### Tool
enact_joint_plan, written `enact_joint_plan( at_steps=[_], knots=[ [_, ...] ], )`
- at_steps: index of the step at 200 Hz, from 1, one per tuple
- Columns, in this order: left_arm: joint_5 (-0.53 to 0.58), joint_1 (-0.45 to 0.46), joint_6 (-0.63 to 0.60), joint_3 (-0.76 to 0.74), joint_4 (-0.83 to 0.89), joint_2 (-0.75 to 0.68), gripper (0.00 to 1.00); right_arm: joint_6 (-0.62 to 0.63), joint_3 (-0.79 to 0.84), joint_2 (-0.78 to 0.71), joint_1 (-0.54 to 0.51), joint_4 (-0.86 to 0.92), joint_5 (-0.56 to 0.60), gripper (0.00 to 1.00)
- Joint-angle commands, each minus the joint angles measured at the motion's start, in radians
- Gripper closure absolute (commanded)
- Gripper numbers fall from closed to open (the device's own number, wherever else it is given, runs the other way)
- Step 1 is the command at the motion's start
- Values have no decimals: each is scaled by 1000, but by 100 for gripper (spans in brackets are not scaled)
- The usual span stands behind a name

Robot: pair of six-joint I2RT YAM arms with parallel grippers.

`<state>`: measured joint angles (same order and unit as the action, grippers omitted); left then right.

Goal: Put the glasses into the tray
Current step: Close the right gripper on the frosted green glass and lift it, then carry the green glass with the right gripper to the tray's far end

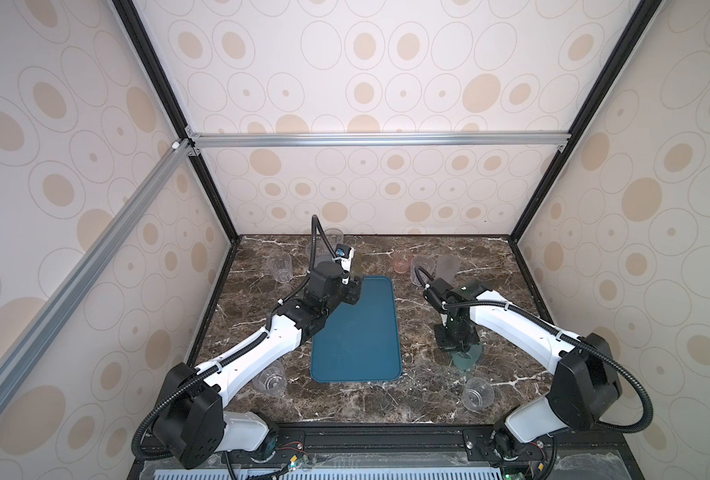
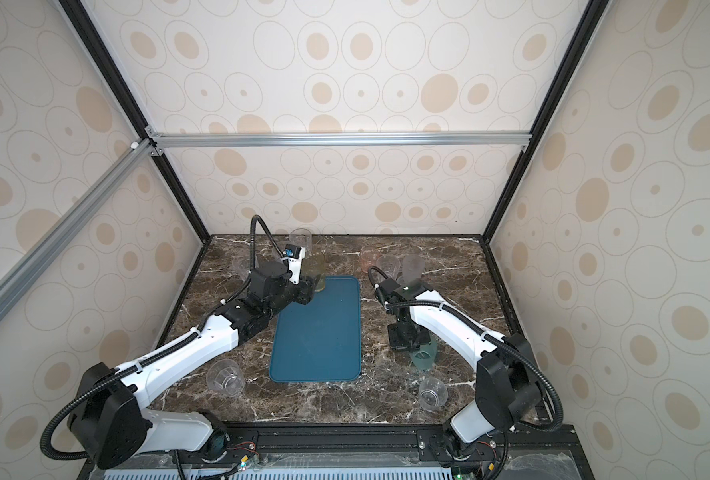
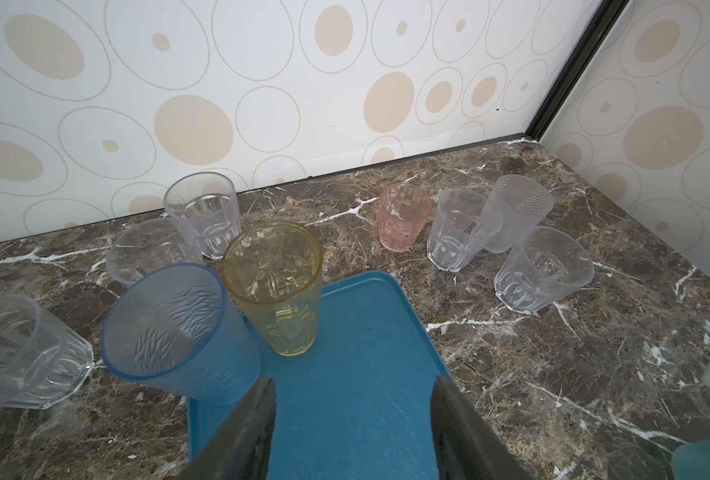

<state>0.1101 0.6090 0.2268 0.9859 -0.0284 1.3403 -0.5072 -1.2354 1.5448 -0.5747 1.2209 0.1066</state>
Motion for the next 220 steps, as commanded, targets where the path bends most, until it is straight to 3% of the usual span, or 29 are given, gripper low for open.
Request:
enact_joint_plan(
  at_steps=[1,71,150,220],
  knots=[
    [51,2,-28,1,13,-18,41,28,-124,39,-36,52,24,99],
    [237,-37,-18,-23,82,-95,41,45,-598,386,-98,-37,-90,97],
    [221,-80,14,-73,102,-150,41,86,-1143,823,-111,21,-66,98],
    [213,-81,9,-72,104,-137,41,133,-1273,938,-111,0,-40,93]
  ],
)
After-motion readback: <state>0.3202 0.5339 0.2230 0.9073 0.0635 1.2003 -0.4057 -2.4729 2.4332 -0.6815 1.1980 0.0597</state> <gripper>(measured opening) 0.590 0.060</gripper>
